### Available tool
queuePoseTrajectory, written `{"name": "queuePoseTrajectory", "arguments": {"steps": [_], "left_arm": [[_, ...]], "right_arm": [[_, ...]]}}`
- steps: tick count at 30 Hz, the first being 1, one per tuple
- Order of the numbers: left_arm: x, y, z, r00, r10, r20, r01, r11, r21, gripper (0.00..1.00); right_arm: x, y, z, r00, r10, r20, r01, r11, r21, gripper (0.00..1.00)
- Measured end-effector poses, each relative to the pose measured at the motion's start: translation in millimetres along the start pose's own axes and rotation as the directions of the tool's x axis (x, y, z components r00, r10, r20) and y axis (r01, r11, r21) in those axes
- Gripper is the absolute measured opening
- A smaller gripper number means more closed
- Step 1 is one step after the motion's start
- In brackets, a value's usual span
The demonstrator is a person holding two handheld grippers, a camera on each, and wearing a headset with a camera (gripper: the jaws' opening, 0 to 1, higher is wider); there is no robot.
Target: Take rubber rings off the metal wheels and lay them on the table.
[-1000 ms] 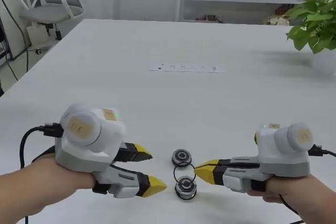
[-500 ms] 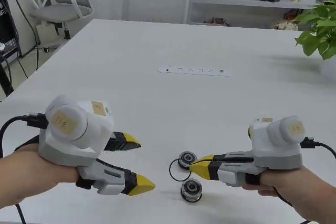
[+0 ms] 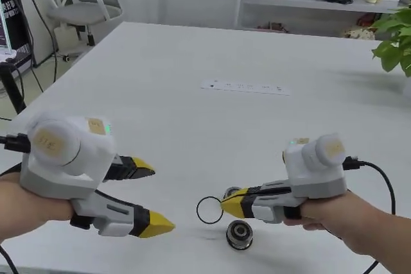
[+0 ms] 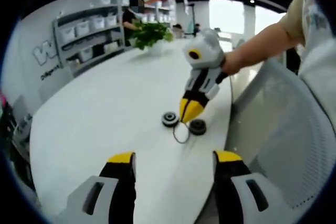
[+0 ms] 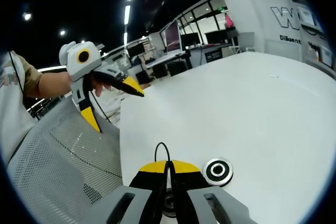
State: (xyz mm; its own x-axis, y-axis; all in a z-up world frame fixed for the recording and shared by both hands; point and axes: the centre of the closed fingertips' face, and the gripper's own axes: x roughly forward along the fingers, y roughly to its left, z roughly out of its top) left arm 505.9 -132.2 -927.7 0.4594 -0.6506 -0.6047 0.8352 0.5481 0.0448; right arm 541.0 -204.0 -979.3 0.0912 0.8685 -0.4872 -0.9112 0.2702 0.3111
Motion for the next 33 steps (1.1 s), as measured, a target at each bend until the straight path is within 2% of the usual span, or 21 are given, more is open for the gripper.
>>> {"name": "queuePoseTrajectory", "arguments": {"steps": [7,13,21,33], "left_arm": [[-8.0,2.1,-6.9,0.9999,0.015,0.000,-0.015,1.000,-0.027,0.61],[-11.8,1.3,-14.2,0.9998,0.017,-0.011,-0.018,0.999,-0.042,0.62],[-14.5,2.1,-16.2,0.9997,0.019,-0.013,-0.020,0.998,-0.052,0.62],[-12.1,2.4,-14.2,0.9998,0.016,-0.012,-0.016,0.999,-0.052,0.62]], "right_arm": [[11.9,-0.2,-7.3,0.9989,0.004,-0.048,-0.005,1.000,-0.025,0.00],[18.0,1.5,-10.0,0.9969,0.005,-0.079,-0.010,0.998,-0.056,0.04],[16.6,1.1,-16.8,0.9939,-0.006,-0.110,-0.003,0.997,-0.080,0.15],[8.9,12.2,-18.7,0.9890,-0.005,-0.148,-0.017,0.990,-0.143,0.25]]}}
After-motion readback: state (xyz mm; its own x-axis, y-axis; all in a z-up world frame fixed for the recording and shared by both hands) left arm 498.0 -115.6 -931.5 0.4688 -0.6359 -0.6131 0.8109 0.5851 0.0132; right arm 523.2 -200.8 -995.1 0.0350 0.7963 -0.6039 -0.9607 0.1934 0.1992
